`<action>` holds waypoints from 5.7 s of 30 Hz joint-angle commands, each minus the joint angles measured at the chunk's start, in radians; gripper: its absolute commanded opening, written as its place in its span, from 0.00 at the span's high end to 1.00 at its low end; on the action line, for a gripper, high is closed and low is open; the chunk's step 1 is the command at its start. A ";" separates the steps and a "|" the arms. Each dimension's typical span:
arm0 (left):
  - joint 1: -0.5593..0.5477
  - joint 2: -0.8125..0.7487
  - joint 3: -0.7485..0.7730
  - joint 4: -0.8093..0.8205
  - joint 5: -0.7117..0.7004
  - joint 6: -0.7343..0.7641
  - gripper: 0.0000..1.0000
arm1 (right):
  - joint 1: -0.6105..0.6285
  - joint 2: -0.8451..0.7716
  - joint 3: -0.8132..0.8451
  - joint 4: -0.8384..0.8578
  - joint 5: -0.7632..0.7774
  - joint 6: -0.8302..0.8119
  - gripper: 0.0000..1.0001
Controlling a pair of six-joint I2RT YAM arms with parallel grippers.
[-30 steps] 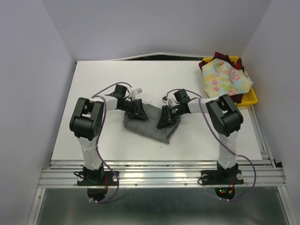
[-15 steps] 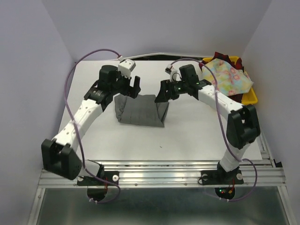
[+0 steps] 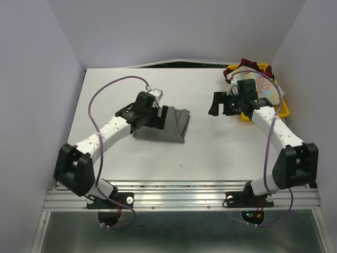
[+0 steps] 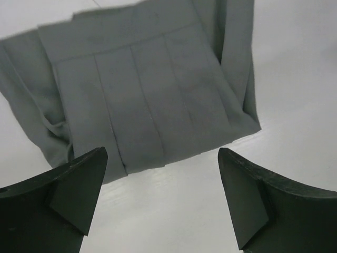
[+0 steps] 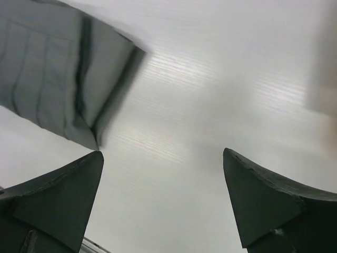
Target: Fold and stack the skirts
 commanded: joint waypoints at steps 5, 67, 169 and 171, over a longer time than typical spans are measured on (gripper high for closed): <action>-0.025 0.229 0.084 0.021 -0.080 -0.121 0.01 | -0.087 -0.119 -0.067 -0.031 0.058 -0.046 0.00; 0.406 0.020 0.677 -0.280 0.129 0.499 0.01 | -0.173 -0.056 0.273 -0.183 0.126 -0.187 0.00; 0.196 -0.030 -0.169 -0.226 0.298 0.722 0.26 | 0.112 0.194 -0.061 -0.365 -0.144 -0.264 0.37; 0.196 0.007 -0.167 -0.211 0.320 0.717 0.26 | 0.112 0.229 -0.070 -0.355 -0.175 -0.247 0.34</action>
